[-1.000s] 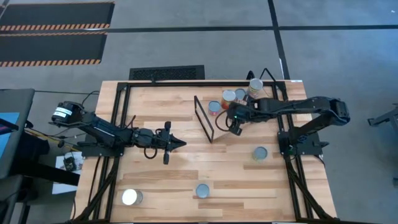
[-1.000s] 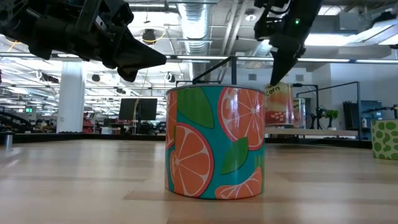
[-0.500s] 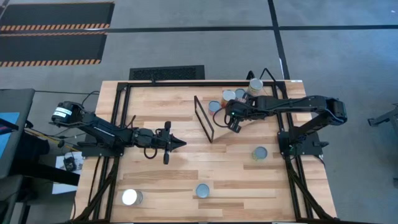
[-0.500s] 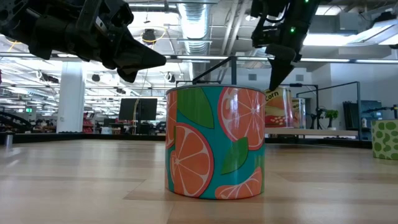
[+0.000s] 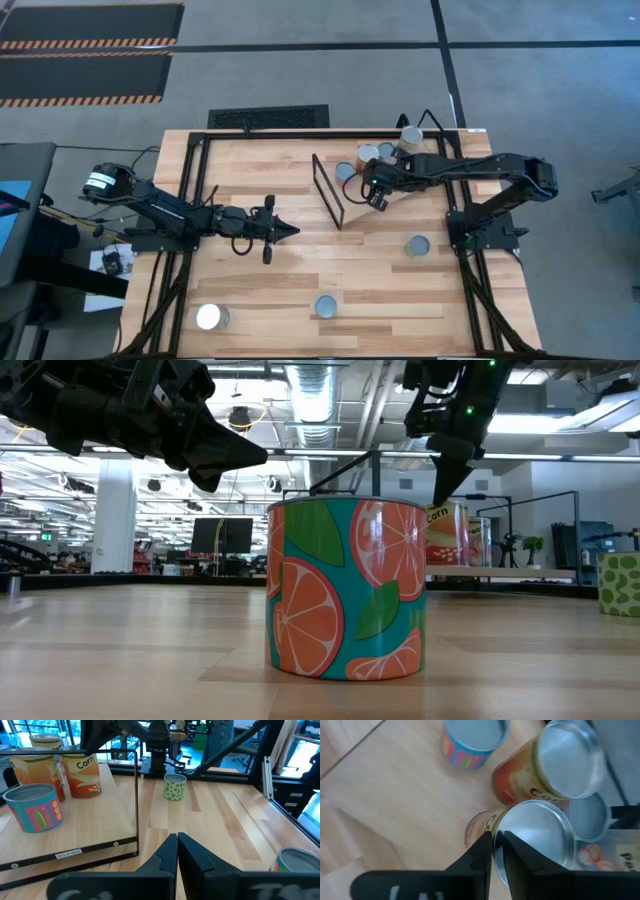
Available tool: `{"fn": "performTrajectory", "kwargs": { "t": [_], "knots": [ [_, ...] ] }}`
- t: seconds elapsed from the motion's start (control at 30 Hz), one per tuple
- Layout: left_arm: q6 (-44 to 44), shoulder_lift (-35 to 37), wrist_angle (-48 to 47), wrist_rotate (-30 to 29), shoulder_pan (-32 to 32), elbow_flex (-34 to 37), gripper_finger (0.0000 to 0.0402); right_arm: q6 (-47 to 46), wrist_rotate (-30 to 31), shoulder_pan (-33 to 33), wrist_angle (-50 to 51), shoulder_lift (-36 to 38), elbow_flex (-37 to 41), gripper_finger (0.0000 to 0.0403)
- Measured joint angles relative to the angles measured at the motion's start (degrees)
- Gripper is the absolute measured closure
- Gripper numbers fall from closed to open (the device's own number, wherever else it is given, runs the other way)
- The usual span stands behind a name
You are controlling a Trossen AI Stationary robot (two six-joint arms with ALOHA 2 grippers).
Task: Pick and place cans onto a shelf
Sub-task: Put the canned corn on the shelf, then put the canned green peas on the shelf
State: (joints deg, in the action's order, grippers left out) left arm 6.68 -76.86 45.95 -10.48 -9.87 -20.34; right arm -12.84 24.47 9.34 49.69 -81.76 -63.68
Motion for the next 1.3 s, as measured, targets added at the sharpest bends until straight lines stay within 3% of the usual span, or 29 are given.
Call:
{"fn": "performTrajectory", "kwargs": {
  "t": [0.23, 0.43, 0.57, 0.83, 1.03, 1.3],
  "knots": [
    [-0.2, 0.0, 0.2, 0.7, 0.0, 0.0, 0.0401, 0.5, 4.2, -3.8, 0.7, 4.5, -0.6, 0.0317],
    [-0.3, 0.0, 0.5, 0.7, 0.0, 0.0, 0.0401, -5.3, 4.1, -15.3, -2.1, 9.0, 2.4, 0.0349],
    [-0.5, 0.0, 0.4, 0.7, 0.0, 0.0, 0.0401, -14.9, 3.0, -24.8, -6.9, 11.3, 9.6, 0.0393],
    [-0.5, 0.0, 0.1, 0.7, 0.0, 0.0, 0.0401, -44.2, -1.2, -41.5, 2.2, 11.6, 14.6, 0.0382],
    [-0.5, 0.0, 0.3, 0.7, 0.0, 0.0, 0.0401, -56.7, -5.2, -47.5, 8.6, 10.0, 14.6, 0.0338],
    [-0.4, 0.0, 0.2, 0.7, 0.0, 0.0, 0.0401, -55.9, -8.2, -47.4, 12.5, 2.3, 14.6, 0.0251]
  ]
}}
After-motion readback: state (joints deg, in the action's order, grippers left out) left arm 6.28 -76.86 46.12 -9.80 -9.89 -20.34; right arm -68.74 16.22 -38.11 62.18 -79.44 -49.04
